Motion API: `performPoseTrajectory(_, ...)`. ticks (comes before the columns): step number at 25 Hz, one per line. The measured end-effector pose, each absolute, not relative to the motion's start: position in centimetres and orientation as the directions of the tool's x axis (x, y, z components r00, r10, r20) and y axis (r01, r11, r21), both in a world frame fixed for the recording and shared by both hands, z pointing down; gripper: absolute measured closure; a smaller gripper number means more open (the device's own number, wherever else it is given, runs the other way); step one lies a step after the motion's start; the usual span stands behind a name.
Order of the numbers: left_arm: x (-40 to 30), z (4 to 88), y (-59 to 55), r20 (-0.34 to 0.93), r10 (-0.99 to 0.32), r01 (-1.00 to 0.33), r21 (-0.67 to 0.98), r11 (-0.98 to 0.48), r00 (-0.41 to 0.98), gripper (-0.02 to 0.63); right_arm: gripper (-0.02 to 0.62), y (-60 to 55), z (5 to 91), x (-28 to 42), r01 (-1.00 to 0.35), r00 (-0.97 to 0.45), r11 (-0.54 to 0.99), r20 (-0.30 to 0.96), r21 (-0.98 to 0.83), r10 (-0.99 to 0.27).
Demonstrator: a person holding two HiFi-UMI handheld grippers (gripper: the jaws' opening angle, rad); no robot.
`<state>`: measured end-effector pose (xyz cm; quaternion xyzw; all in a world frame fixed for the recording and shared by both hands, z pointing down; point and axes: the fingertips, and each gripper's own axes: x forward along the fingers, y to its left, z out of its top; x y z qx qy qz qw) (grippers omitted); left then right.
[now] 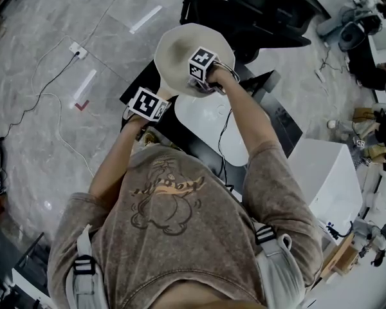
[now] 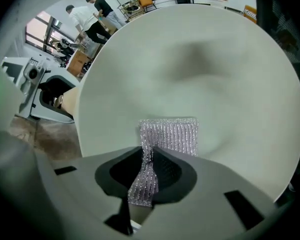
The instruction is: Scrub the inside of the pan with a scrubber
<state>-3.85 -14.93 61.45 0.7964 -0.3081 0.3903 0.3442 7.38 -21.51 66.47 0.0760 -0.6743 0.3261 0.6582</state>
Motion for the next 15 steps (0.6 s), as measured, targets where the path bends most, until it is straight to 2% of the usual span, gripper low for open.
performPoseTrajectory(7, -3.6, 61.6, -14.7, 0.834, -0.203, -0.754, 0.326, -0.57, 0.513, 0.38, 0.511, -20.9, 66.7, 3.8, -0.496, -0.192, 0.775, 0.919, -0.393, 0.344)
performPoseTrajectory(15, -3.6, 61.4, -14.8, 0.831, -0.197, -0.75, 0.335, -0.57, 0.521, 0.38, 0.511, -22.6, 67.2, 0.7, -0.471, -0.267, 0.797, 0.922, -0.379, 0.281)
